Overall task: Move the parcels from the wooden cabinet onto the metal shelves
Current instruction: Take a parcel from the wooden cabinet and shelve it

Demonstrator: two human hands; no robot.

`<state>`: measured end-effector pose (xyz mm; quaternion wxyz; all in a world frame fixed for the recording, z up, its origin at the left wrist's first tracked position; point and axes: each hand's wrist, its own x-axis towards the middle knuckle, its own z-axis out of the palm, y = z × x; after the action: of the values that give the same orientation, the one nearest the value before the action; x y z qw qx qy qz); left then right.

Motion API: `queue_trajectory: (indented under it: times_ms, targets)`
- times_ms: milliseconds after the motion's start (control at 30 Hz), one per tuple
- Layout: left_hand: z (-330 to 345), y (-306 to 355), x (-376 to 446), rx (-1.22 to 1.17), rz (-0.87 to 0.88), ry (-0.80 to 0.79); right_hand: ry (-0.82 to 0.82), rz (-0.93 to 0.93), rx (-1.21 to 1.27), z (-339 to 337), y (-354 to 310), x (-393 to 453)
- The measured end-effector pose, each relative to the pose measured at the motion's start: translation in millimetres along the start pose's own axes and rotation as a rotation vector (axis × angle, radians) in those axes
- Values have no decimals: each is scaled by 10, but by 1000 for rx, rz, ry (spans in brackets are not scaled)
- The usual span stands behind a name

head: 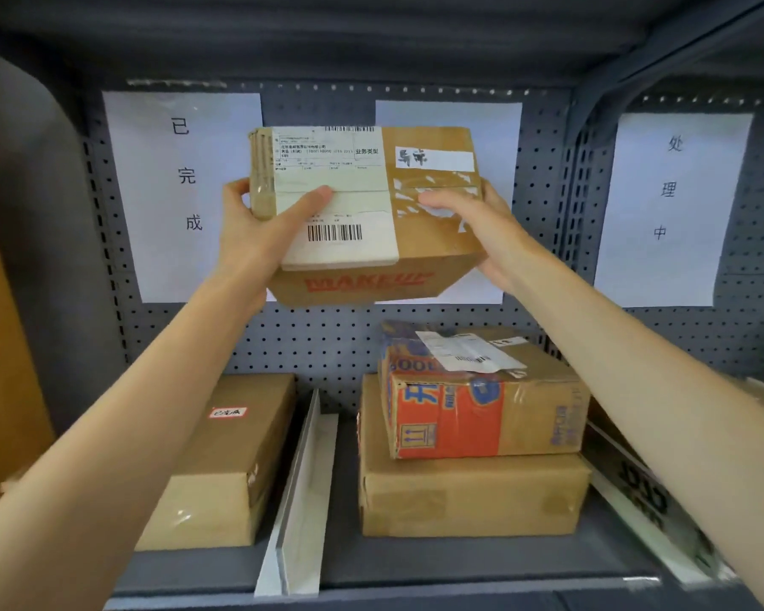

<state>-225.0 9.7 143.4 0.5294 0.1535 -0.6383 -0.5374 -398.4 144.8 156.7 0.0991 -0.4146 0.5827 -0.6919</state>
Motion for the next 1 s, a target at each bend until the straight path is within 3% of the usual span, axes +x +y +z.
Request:
queue_trajectory:
  times_ms: [267,433,667,1000]
  targets:
    - [623,6,183,-40,-132,-150,39,83,-95,-575,-127,92]
    - [776,4,275,-48,-223,-165,100,138,-143,-740,-141,222]
    - [836,69,386,253,-350,-374,166,332,-133,-884,-349,228]
    - [1031,-164,581,256,-469,-391,158,524,-139,-930,-101,379]
